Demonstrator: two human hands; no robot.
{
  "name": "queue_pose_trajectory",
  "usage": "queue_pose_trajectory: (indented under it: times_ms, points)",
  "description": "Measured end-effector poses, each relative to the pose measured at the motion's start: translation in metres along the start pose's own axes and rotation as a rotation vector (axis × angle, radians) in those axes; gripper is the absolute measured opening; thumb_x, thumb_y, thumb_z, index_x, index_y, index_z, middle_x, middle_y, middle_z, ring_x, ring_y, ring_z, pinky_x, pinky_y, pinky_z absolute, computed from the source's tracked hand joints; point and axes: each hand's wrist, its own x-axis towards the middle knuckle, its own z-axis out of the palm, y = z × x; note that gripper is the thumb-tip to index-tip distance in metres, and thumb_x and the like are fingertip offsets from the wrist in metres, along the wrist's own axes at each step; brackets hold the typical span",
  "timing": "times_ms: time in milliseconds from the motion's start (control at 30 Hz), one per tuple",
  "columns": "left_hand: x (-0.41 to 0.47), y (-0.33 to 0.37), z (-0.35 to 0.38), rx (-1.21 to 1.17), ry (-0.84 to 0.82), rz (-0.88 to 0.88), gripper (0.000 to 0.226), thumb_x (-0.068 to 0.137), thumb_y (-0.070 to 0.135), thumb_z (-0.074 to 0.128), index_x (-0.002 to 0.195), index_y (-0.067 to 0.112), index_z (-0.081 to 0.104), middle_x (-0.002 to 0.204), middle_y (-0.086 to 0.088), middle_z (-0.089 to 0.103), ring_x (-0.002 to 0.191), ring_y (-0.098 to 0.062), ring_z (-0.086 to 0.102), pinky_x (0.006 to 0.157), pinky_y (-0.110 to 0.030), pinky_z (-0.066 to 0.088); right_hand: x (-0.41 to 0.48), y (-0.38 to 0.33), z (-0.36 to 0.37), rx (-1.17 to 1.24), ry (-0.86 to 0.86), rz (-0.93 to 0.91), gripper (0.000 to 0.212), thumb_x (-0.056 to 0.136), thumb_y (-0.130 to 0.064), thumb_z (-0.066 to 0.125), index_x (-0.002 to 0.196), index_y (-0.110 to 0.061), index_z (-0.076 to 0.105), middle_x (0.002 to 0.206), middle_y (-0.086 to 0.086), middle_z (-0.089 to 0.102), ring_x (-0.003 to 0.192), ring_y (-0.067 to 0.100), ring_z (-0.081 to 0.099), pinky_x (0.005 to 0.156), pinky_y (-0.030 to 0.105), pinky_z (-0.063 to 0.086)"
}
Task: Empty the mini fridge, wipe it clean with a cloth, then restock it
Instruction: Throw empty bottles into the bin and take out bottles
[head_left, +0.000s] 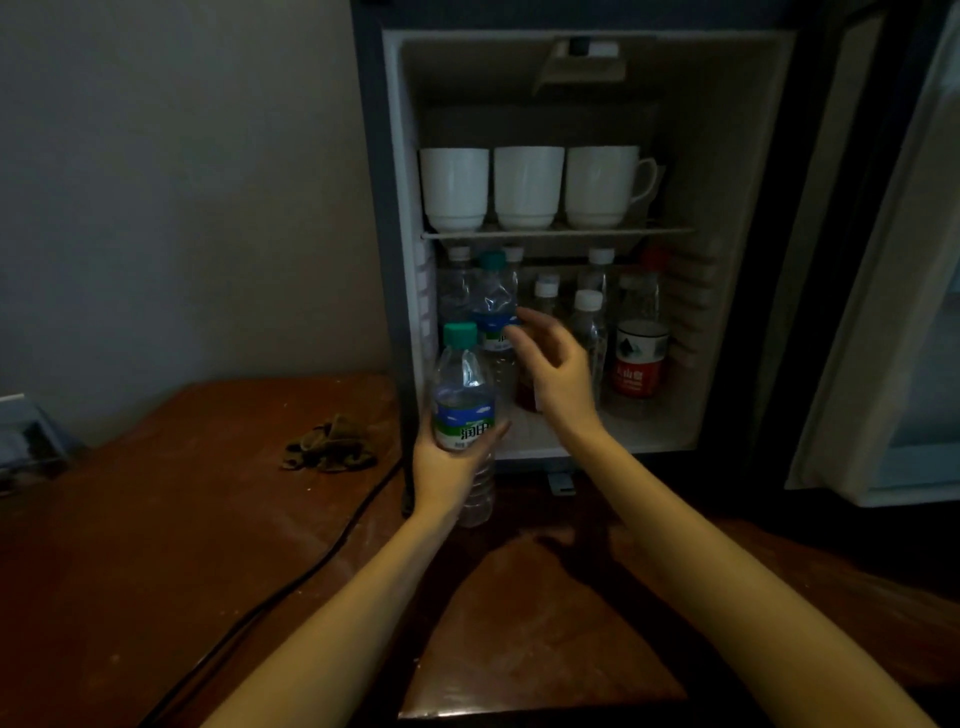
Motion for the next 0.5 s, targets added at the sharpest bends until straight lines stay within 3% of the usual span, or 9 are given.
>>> queue_pose_trajectory:
  times_ms: [100,200,333,500]
  points:
    - [0.002,-0.004,-0.001,-0.005,-0.003,-0.008,0.074,0.060,0.030,0.087,0.126,0.014,0.056,0.109,-0.006,0.069,0.098,-0.021,0.068,0.082,-0.030,0.057,0.005,0.023,-0.028,-0.160,0.349,-0.014,0.034,0.091,-0.025,0.065,0.123,-0.022,0.054,0.121,-0.006,0.057,0.113,0.005,0.054,0.100,0.033,0.047]
    - [0.002,-0.005,-0.004,-0.033,-0.029,-0.016,0.062,0.068,0.013,0.084,0.123,0.016,0.054,0.111,-0.004,0.068,0.099,-0.015,0.067,0.077,-0.019,0.055,0.016,0.041,-0.047,-0.329,0.494,-0.026,0.056,0.086,-0.030,0.071,0.133,-0.018,0.046,0.136,0.005,0.046,0.126,0.017,0.044,0.105,0.040,0.041]
    - [0.001,-0.001,-0.004,-0.048,-0.039,-0.017,0.058,0.069,0.009,0.083,0.118,0.021,0.054,0.106,0.003,0.067,0.093,-0.004,0.066,0.072,-0.014,0.053,0.032,0.056,-0.050,-0.357,0.437,0.091,0.082,0.079,-0.029,0.078,0.145,-0.016,0.031,0.147,0.009,0.036,0.136,0.023,0.036,0.110,0.041,0.037]
    - [-0.001,0.002,-0.004,-0.043,-0.048,-0.034,0.057,0.071,0.008,0.082,0.118,0.022,0.053,0.106,0.005,0.066,0.090,0.001,0.065,0.070,-0.011,0.051,0.038,0.068,-0.049,-0.335,0.400,0.079,0.088,0.075,-0.039,0.078,0.146,-0.018,0.031,0.148,0.007,0.037,0.136,0.023,0.037,0.110,0.047,0.037]
